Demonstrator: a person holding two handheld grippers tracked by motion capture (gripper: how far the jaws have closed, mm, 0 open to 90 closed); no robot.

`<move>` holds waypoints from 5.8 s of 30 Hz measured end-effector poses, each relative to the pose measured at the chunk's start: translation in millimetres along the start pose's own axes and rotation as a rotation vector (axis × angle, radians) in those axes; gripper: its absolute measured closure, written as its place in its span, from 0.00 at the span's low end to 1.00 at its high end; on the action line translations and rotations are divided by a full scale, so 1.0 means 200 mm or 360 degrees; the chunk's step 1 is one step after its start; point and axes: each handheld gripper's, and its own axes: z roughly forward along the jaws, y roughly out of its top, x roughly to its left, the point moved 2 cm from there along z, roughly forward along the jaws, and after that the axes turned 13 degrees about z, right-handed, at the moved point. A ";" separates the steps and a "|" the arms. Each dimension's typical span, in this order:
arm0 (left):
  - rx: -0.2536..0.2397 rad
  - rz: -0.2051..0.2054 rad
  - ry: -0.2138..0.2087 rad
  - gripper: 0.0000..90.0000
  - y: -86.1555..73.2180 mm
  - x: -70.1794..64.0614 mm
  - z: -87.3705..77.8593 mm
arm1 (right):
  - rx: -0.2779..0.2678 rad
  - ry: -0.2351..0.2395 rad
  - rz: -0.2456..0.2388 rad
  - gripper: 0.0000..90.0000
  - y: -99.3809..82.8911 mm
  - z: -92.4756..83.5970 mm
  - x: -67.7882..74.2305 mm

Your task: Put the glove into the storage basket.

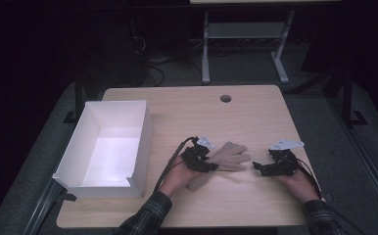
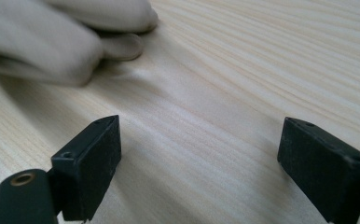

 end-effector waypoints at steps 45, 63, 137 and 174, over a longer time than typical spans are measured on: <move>-0.0086 -0.0182 0.0293 0.76 0.10 0.19 -0.91 | -0.0002 -0.0004 0.0008 0.14 0.00 0.00 0.00; -0.0140 -0.0407 0.0531 0.76 -0.23 0.31 -1.21 | -0.0003 -0.0005 0.0007 0.14 0.00 0.00 0.00; -0.0116 -0.0561 0.0665 0.24 -0.43 0.41 -1.14 | 0.0001 -0.0004 0.0006 0.14 0.00 0.00 0.00; -0.0130 -0.0168 0.0347 0.21 0.00 0.01 -0.41 | 0.0006 -0.0002 -0.0002 0.14 0.00 0.00 0.00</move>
